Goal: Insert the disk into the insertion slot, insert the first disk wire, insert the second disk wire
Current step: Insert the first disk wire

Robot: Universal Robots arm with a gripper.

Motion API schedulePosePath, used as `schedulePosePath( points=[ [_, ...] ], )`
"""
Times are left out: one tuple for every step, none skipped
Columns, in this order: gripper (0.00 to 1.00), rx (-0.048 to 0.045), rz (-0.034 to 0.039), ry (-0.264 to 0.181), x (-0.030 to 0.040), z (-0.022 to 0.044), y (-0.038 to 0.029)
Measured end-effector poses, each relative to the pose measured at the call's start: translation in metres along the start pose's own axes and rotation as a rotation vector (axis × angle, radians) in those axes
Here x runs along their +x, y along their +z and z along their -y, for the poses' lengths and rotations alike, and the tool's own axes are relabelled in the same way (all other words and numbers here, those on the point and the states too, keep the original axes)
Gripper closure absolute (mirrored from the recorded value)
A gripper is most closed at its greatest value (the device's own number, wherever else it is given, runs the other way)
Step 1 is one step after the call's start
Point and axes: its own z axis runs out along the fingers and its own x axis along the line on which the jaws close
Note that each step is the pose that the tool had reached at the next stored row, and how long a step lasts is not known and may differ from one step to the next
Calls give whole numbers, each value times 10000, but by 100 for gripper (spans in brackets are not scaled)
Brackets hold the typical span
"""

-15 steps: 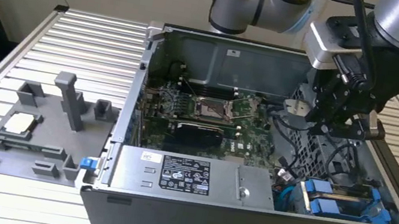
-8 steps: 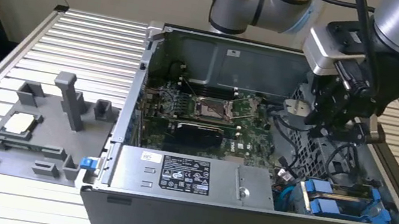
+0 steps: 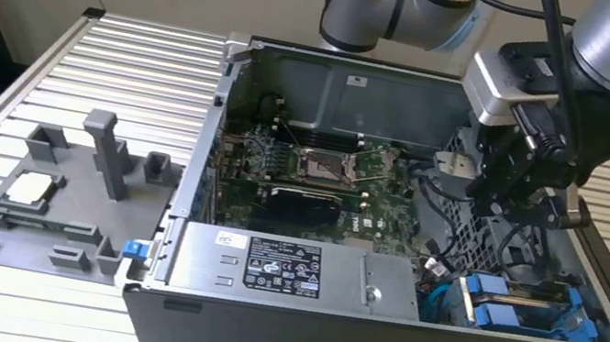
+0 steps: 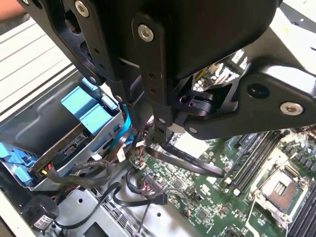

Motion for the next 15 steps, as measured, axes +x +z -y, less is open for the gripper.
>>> schedulePosePath(
  points=[
    [71, 25, 8, -4, 1, 0, 2],
    [73, 43, 13, -6, 1, 0, 2],
    [73, 58, 20, -8, 1, -1, 2],
    [80, 76, 31, -11, 1, -1, 3],
    [80, 95, 47, -13, 1, -1, 3],
    [80, 116, 67, -15, 1, -2, 3],
    [80, 143, 96, -16, 1, -2, 4],
    [80, 176, 140, -19, 1, -2, 3],
    [80, 212, 191, -21, 1, -2, 4],
    [80, 246, 236, -23, 1, -3, 4],
    [80, 264, 254, -25, 1, -3, 5],
    [80, 271, 263, -25, 0, -3, 5],
    [80, 273, 264, -21, 0, -5, 5],
    [80, 275, 264, -16, 0, -6, 5],
    [80, 276, 264, -12, 0, -7, 5]
  ],
)
